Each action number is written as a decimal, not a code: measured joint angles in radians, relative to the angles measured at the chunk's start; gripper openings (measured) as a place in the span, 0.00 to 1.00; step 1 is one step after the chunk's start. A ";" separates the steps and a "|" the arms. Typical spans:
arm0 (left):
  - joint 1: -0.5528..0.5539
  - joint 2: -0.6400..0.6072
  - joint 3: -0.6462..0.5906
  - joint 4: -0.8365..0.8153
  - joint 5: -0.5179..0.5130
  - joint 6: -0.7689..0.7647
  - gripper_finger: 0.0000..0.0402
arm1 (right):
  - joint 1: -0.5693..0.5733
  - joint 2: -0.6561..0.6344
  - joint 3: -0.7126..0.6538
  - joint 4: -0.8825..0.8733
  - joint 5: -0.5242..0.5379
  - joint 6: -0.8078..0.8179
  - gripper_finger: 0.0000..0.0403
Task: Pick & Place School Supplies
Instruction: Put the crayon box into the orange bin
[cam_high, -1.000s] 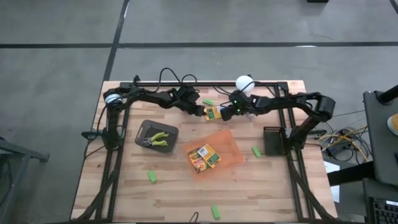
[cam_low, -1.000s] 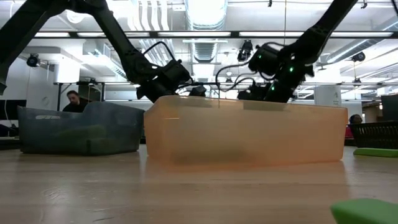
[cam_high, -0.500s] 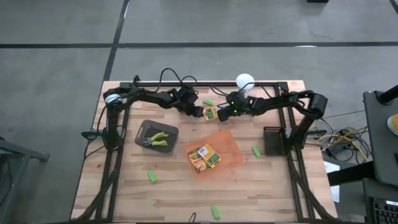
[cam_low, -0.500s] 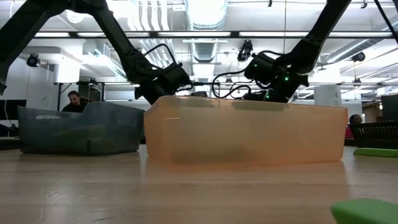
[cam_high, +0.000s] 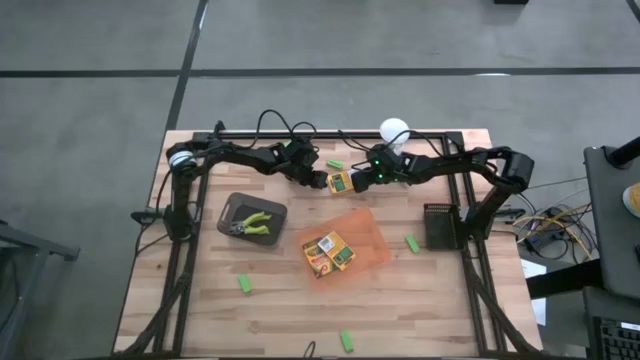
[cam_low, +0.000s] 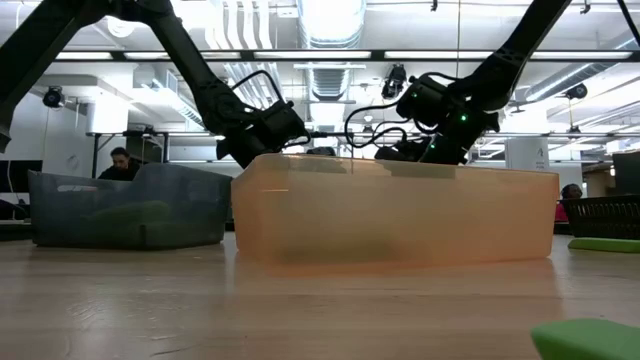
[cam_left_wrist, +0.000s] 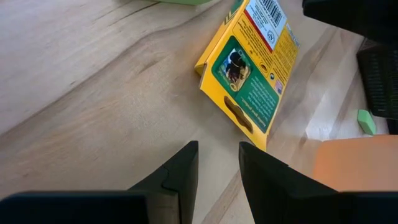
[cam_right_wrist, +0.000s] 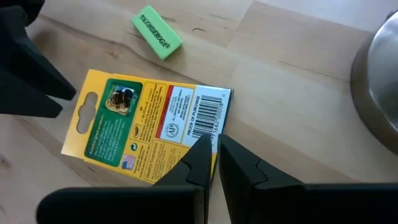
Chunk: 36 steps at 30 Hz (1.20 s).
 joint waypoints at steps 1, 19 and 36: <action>0.000 0.000 0.000 0.001 0.000 0.000 0.30 | 0.000 0.003 0.000 0.002 0.000 0.000 0.07; 0.000 0.000 0.000 0.035 -0.016 -0.099 0.30 | 0.001 0.047 0.001 0.013 0.001 0.003 0.07; -0.002 0.000 0.000 0.112 -0.077 -0.170 0.30 | 0.001 0.047 0.001 0.015 0.001 0.003 0.07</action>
